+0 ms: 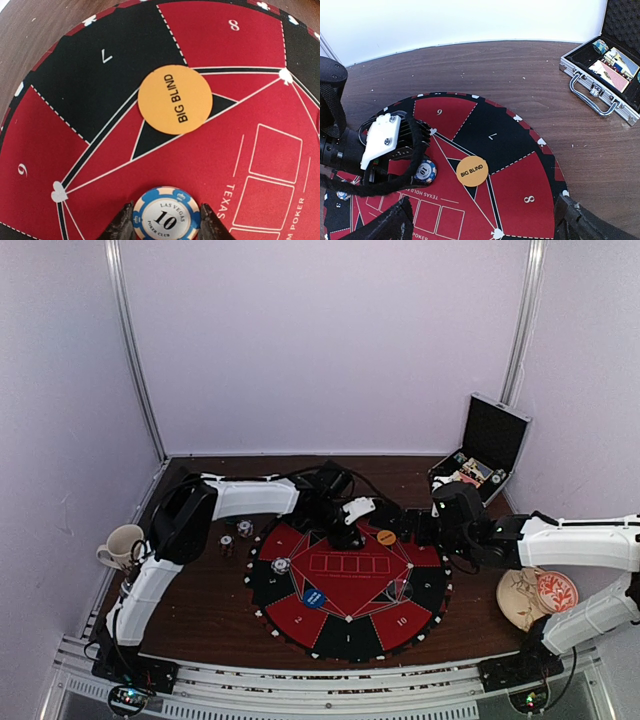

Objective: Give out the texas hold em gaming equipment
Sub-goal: Place the poker chips pile at the community card area.

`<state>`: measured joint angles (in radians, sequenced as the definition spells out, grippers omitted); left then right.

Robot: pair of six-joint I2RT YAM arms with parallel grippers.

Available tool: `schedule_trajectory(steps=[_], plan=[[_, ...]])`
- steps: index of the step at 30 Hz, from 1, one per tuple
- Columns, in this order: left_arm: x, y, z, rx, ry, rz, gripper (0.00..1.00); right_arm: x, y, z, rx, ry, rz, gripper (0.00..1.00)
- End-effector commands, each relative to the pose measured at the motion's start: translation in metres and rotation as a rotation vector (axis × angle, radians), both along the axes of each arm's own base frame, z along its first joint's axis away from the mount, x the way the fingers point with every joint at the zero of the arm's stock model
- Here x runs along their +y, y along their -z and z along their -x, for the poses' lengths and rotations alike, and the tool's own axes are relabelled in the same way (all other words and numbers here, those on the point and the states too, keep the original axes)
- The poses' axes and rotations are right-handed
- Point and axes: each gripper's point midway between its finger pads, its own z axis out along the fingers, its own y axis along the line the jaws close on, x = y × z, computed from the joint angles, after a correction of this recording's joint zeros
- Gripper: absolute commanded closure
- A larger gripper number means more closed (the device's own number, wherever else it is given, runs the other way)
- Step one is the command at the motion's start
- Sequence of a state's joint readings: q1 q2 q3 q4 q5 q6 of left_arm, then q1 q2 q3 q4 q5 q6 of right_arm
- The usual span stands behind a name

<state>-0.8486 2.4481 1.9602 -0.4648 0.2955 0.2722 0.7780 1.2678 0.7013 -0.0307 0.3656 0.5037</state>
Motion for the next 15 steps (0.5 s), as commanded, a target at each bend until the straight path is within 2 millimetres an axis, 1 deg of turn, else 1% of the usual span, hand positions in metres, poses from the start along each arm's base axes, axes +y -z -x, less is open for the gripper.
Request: schedule_trajectory(steps=[1, 3, 5, 6, 7, 11, 12, 13, 15], plan=[[-0.004, 0.002, -0.001, -0.011, -0.016, -0.009, 0.39, -0.004, -0.006, -0.003, -0.025, 0.016, -0.011, 0.00], [-0.005, -0.005, -0.002, -0.016, -0.021, -0.003, 0.23, -0.003, -0.007, -0.003, -0.027, 0.010, -0.010, 0.00], [-0.004, -0.020, -0.002, -0.028, -0.025, 0.010, 0.09, -0.001, -0.008, -0.002, -0.030, -0.002, -0.008, 0.00], [-0.004, -0.030, -0.003, -0.039, -0.027, 0.022, 0.03, -0.001, -0.009, -0.003, -0.032, -0.008, -0.006, 0.00], [-0.003, -0.041, -0.002, -0.050, -0.028, 0.032, 0.02, 0.000, -0.010, -0.003, -0.033, -0.011, -0.005, 0.00], [0.004, -0.096, -0.001, -0.113, -0.039, 0.087, 0.02, 0.007, -0.016, -0.002, -0.039, -0.044, -0.012, 0.00], [0.007, -0.109, 0.000, -0.128, -0.042, 0.098, 0.02, 0.011, -0.019, -0.002, -0.038, -0.055, -0.018, 0.00], [0.012, -0.128, 0.001, -0.151, -0.049, 0.116, 0.02, 0.016, -0.021, -0.001, -0.035, -0.070, -0.020, 0.00], [0.025, -0.150, 0.002, -0.182, -0.067, 0.129, 0.02, 0.028, -0.029, 0.001, -0.036, -0.101, -0.015, 0.01]])
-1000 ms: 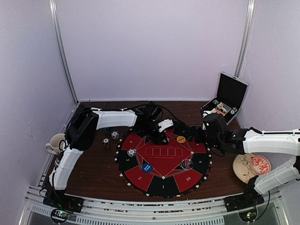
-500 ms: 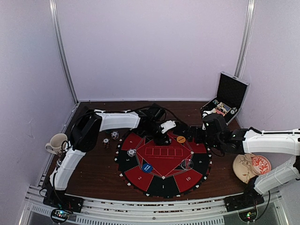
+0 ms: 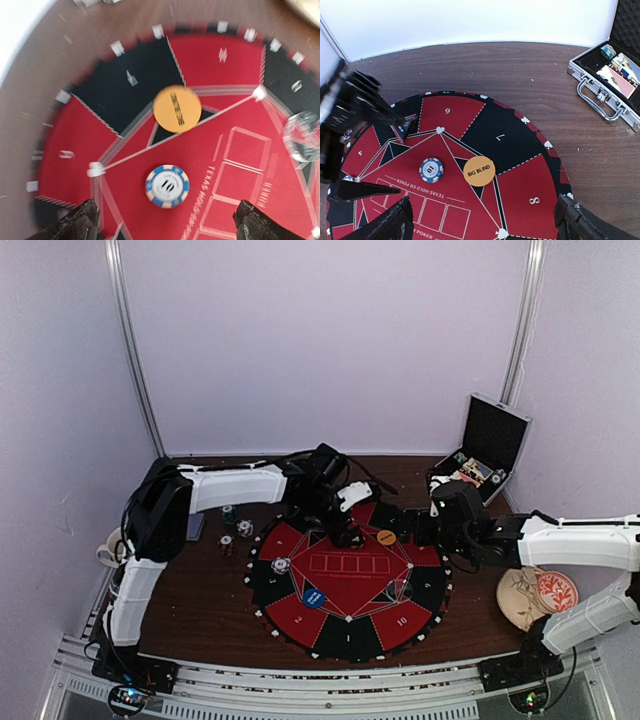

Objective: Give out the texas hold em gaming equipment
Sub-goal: Place the poker chips pile at the community card area, then pick up the pile of poker chips from the community card area.

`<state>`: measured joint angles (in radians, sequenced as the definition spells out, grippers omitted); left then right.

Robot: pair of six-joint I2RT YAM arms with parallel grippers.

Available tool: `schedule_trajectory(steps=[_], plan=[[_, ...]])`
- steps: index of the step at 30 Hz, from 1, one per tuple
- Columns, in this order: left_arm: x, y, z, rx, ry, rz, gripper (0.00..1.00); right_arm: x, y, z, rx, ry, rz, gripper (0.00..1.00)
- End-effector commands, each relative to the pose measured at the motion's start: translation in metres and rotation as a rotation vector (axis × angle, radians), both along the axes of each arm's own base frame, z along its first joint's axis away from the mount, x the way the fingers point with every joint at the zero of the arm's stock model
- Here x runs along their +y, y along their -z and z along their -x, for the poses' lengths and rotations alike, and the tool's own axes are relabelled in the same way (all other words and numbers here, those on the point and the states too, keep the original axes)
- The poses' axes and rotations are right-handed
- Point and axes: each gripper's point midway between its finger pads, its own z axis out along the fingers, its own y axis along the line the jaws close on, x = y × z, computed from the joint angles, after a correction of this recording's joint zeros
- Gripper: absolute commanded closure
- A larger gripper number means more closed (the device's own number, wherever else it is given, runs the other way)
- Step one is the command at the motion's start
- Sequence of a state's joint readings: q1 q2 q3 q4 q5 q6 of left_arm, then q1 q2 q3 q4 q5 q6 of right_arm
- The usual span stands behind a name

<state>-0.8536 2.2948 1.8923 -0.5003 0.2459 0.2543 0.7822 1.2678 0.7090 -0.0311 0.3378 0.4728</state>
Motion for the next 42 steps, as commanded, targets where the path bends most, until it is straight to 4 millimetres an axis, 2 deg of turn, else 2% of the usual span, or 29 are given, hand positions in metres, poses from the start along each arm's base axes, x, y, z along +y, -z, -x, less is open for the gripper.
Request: schedule_trajectory(steps=[1, 5, 8, 12, 15, 20, 22, 25, 35, 42], plan=[[0.020, -0.103, -0.003, -0.145, -0.041, 0.113, 0.02, 0.028, -0.031, 0.000, -0.037, -0.075, -0.020, 0.01], [0.063, -0.133, -0.012, -0.204, -0.127, 0.121, 0.02, 0.065, -0.038, -0.005, 0.002, -0.155, -0.014, 0.01], [0.104, -0.147, -0.021, -0.231, -0.205, 0.140, 0.02, 0.087, -0.023, -0.016, 0.068, -0.190, 0.032, 0.01], [0.162, -0.167, -0.033, -0.237, -0.301, 0.178, 0.02, 0.109, 0.008, -0.031, 0.164, -0.216, 0.132, 0.01], [0.200, -0.171, -0.031, -0.227, -0.345, 0.197, 0.02, 0.127, 0.026, -0.037, 0.207, -0.256, 0.157, 0.02], [0.245, -0.168, -0.016, -0.302, -0.402, 0.200, 0.02, 0.148, 0.049, -0.042, 0.265, -0.326, 0.181, 0.03], [0.253, -0.160, -0.008, -0.320, -0.404, 0.203, 0.02, 0.152, 0.061, -0.040, 0.303, -0.348, 0.201, 0.04], [0.255, -0.150, 0.005, -0.344, -0.361, 0.202, 0.02, 0.153, 0.075, -0.039, 0.326, -0.357, 0.220, 0.04], [0.252, -0.128, 0.014, -0.376, -0.311, 0.234, 0.02, 0.137, 0.093, -0.047, 0.328, -0.301, 0.273, 0.07], [0.253, -0.109, 0.013, -0.383, -0.314, 0.232, 0.02, 0.130, 0.106, -0.054, 0.345, -0.291, 0.277, 0.12]])
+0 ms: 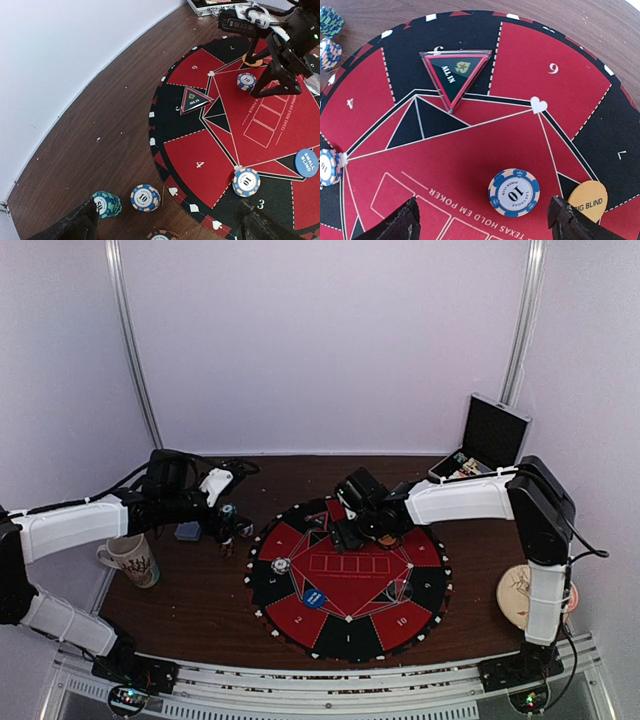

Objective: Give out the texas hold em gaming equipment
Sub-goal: Pick up the pile of poker chips from the community card area.

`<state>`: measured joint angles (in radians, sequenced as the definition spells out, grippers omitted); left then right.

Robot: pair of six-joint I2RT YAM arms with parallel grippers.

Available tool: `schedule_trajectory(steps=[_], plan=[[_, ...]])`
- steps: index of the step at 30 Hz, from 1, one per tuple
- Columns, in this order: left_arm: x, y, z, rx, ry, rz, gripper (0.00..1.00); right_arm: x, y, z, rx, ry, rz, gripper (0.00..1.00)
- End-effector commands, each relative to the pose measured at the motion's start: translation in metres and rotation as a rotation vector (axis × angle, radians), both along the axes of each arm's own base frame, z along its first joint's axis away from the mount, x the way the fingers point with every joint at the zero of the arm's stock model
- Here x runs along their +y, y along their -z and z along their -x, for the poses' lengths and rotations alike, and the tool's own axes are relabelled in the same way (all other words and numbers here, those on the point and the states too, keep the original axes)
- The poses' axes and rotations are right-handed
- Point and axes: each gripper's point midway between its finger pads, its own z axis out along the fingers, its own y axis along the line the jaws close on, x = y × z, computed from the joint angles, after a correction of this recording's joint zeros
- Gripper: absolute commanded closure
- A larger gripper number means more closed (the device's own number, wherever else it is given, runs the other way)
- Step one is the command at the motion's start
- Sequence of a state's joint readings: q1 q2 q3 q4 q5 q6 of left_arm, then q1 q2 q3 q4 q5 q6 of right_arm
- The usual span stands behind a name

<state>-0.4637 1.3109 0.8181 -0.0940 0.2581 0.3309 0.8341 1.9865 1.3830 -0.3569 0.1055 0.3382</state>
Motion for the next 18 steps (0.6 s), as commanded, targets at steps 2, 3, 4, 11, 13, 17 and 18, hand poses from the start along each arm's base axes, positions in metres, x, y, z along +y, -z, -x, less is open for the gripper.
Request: schedule_trajectory(steps=[2, 3, 4, 11, 13, 17, 18], plan=[[-0.005, -0.019, -0.011, -0.099, 0.011, 0.050, 0.02, -0.009, 0.018, -0.006, 0.009, 0.010, 0.036, 0.13], [-0.005, -0.019, -0.011, -0.103, 0.010, 0.052, 0.02, -0.009, 0.020, -0.006, 0.013, 0.007, 0.037, 0.14], [-0.005, -0.020, -0.011, -0.108, 0.007, 0.056, 0.02, -0.010, 0.022, -0.005, 0.018, 0.004, 0.040, 0.14], [-0.002, -0.033, -0.005, -0.162, 0.005, 0.088, 0.02, -0.011, 0.035, -0.006, 0.037, 0.007, 0.061, 0.14], [-0.001, -0.037, -0.003, -0.177, 0.006, 0.096, 0.02, -0.013, 0.036, -0.008, 0.035, 0.017, 0.061, 0.14], [0.000, -0.039, -0.002, -0.188, 0.003, 0.100, 0.02, -0.018, 0.038, -0.011, 0.037, 0.037, 0.057, 0.14], [0.000, -0.039, -0.002, -0.189, 0.004, 0.100, 0.02, -0.018, 0.038, -0.012, 0.038, 0.038, 0.054, 0.15]])
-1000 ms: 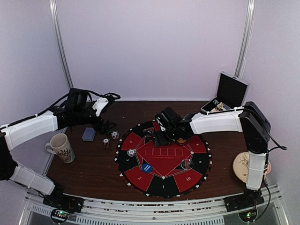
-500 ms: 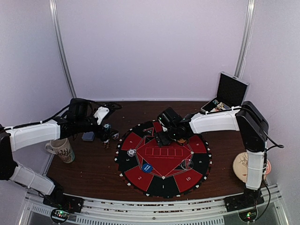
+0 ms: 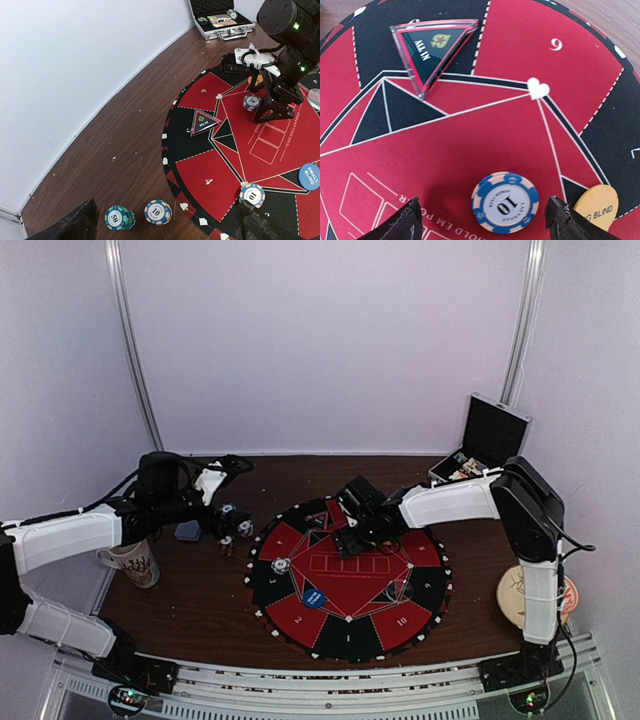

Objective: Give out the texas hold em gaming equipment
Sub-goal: Pick up the pile of poker chips from the community card area.

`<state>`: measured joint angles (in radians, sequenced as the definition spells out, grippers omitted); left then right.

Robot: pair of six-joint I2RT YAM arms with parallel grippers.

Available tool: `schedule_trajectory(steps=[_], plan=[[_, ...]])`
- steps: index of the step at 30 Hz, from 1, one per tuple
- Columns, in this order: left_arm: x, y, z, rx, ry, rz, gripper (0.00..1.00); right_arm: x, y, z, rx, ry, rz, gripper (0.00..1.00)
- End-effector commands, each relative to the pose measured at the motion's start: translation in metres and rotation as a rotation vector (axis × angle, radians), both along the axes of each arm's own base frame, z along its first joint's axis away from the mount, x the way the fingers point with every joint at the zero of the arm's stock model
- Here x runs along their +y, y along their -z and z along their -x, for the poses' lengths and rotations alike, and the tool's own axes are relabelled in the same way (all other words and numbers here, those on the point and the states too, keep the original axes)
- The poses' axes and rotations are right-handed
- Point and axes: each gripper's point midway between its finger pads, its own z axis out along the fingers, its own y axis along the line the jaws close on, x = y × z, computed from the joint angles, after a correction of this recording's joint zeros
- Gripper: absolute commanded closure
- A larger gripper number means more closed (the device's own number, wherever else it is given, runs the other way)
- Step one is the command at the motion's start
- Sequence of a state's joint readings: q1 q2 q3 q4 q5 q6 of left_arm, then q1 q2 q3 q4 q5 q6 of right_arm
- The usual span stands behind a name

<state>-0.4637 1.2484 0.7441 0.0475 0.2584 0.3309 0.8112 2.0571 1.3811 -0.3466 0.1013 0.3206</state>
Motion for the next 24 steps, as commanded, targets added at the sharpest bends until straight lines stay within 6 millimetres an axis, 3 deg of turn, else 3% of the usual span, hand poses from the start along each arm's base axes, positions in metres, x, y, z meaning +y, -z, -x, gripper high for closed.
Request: schedule_trajectory(steps=[1, 12, 24], plan=[[-0.001, -0.019, -0.003, -0.072, 0.003, 0.041, 0.02, -0.008, 0.005, -0.006, -0.001, 0.031, 0.002, 0.15], [0.000, -0.019, -0.003, -0.075, 0.001, 0.042, 0.02, -0.006, 0.020, -0.001, 0.045, 0.006, 0.010, 0.19], [0.000, -0.017, -0.003, -0.075, 0.001, 0.037, 0.02, -0.009, 0.024, 0.003, 0.061, 0.003, 0.021, 0.27]])
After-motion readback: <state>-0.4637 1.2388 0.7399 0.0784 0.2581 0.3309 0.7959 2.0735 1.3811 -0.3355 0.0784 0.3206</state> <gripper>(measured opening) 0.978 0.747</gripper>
